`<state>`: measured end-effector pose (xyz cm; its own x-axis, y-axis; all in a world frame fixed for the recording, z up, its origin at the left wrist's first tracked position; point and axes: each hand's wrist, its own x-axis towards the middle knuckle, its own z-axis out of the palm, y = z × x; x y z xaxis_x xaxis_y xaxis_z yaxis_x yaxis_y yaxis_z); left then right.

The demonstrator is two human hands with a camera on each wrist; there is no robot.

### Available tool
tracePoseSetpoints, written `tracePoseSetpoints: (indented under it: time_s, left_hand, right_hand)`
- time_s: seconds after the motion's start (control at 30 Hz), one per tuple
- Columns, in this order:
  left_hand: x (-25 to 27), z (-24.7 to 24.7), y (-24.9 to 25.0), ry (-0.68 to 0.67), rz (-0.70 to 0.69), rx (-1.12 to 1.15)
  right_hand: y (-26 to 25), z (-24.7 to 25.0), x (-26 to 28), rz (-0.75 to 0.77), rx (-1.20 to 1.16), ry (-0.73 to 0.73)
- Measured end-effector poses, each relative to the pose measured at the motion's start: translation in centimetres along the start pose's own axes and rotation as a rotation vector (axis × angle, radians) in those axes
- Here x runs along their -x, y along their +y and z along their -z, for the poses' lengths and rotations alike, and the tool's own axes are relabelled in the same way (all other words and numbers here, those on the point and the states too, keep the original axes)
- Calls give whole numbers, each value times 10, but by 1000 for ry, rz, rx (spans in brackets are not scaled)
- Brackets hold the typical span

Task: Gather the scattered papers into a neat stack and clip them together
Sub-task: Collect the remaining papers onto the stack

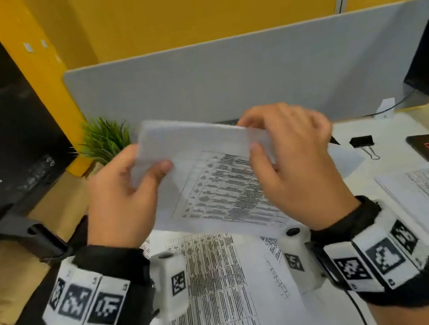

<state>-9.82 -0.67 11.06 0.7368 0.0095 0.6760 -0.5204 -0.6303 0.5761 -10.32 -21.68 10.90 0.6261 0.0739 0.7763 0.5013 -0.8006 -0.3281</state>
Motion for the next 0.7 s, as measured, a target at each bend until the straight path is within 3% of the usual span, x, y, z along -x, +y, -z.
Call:
tracePoseSetpoints:
  time_s: [0.07,0.13,0.27,0.33,0.43,0.53,0.6,0.63,0.7]
  left_hand:
    - [11,-2,-16,68,171,156]
    - [29,-4,-32,136,297,234]
    - [66,-18,-52,170,503,440]
    - [82,-27,-57,155,552,473]
    - [100,-36,-67,108,602,467]
    - [99,-39,-68,136,646,467]
    - [89,-36,-62,159,606,460]
    - [82,-33,-58,162,558,441]
    - [65,-22,-45,165,428,355]
  right_hand:
    - [9,1,9,-170,-25,189]
    - [24,1,22,-379,-199,248]
    - [41,-7,44,-721,-798,-6]
    - [41,-14,57,-793,-784,-116]
    - [39,-24,72,-880,-744,-163]
    - [37,-25,72,-908,-746,-154]
    - [35,-20,62,-842,-741,-116]
    - [32,-16,57,-776,-702,-77]
    - [24,-4,43,-514,-377,33]
